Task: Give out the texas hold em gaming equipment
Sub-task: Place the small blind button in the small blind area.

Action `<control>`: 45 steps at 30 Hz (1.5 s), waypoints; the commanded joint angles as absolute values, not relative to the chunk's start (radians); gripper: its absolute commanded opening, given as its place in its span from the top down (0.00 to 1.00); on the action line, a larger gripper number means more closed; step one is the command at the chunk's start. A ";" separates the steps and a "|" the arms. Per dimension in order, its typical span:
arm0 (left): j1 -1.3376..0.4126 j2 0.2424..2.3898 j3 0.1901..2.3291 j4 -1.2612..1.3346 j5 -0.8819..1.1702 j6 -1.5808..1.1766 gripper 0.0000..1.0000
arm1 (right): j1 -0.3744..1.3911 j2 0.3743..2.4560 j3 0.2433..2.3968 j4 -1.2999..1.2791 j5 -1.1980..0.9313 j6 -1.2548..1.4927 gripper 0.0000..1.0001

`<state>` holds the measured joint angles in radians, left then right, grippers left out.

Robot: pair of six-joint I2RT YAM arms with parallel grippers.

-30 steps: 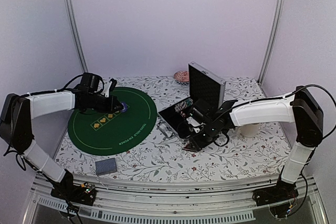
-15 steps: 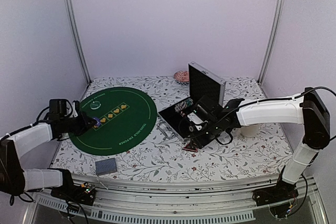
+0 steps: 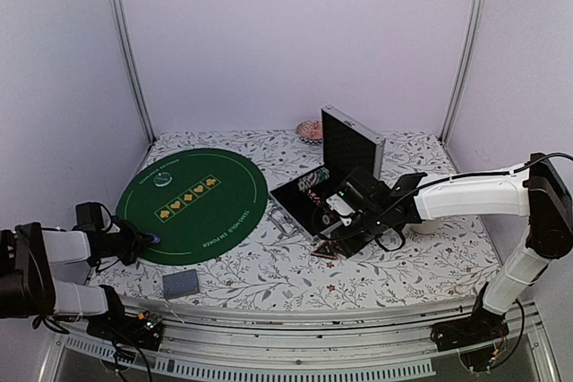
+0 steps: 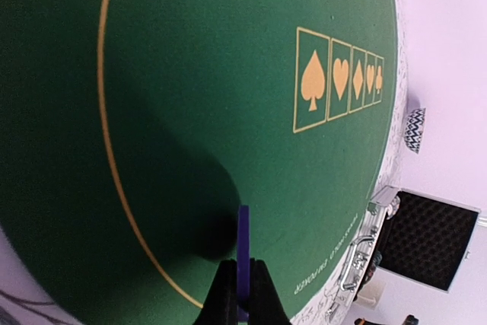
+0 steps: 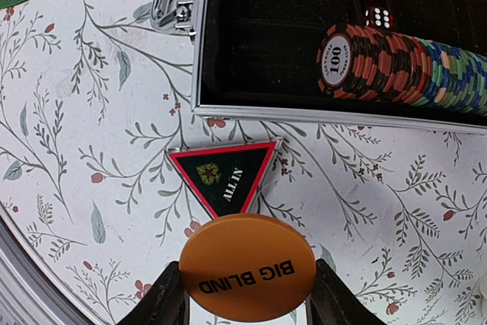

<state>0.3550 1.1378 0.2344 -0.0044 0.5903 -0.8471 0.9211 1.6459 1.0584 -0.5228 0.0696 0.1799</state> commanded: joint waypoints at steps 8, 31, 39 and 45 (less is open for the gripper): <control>0.390 1.102 0.215 -0.034 0.502 -0.868 0.81 | 0.914 1.618 1.080 -0.520 0.075 0.181 0.70; 0.080 0.769 0.661 -0.244 0.325 -0.579 0.31 | 1.001 1.529 1.200 -0.481 0.236 0.106 0.70; -0.438 0.937 0.836 -0.135 0.520 -0.463 0.29 | 1.163 1.488 1.201 -0.217 0.312 -0.135 0.70; -0.694 1.025 0.862 -0.038 0.592 -0.353 0.11 | 1.222 1.567 1.309 -0.176 0.389 -0.210 0.70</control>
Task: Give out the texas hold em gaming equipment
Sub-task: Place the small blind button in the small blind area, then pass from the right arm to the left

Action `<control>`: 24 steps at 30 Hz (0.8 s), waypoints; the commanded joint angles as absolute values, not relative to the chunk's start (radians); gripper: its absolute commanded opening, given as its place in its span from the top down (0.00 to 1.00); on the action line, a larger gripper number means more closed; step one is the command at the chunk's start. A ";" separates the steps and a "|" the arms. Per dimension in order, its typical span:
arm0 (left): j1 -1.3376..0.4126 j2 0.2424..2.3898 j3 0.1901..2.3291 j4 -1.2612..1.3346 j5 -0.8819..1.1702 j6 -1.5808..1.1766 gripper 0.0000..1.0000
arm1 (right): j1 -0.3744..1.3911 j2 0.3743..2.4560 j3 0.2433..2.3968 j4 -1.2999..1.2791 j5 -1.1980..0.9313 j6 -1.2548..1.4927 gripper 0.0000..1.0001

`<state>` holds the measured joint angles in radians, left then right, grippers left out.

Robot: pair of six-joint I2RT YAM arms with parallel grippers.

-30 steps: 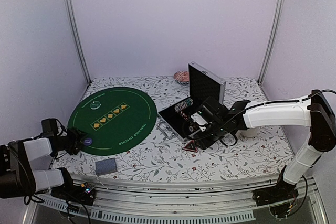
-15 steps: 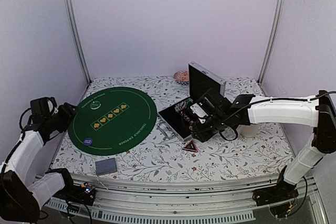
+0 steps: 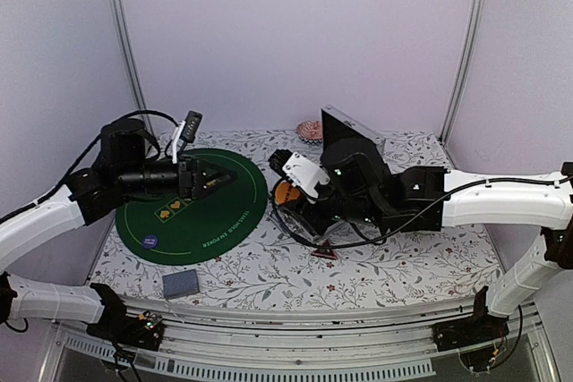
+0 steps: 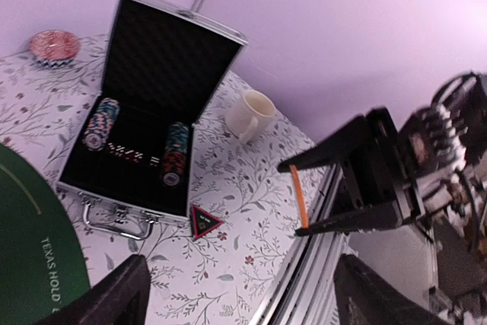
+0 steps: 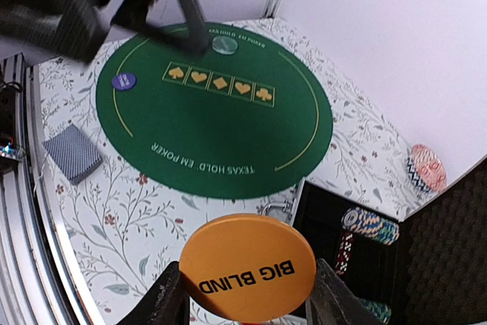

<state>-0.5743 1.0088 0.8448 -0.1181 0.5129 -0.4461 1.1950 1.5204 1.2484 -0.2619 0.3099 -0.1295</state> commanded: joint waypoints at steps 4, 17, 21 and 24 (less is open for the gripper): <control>-0.740 1.056 0.857 -0.047 0.568 -0.312 0.09 | 1.253 1.605 1.332 -0.150 0.416 -0.235 0.70; -0.742 1.127 0.822 -0.023 0.392 -0.332 0.56 | 1.296 1.677 1.393 -0.151 0.460 -0.306 0.70; -0.741 1.143 0.819 0.007 0.434 -0.339 0.67 | 1.297 1.677 1.389 -0.149 0.456 -0.311 0.70; -0.741 1.157 0.810 0.041 0.530 -0.340 0.66 | 1.298 1.680 1.385 -0.148 0.462 -0.313 0.70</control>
<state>-0.7357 1.1347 0.8341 -0.0204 0.4614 -0.3408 1.2873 1.6695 1.3617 -0.1730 0.4572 -0.3012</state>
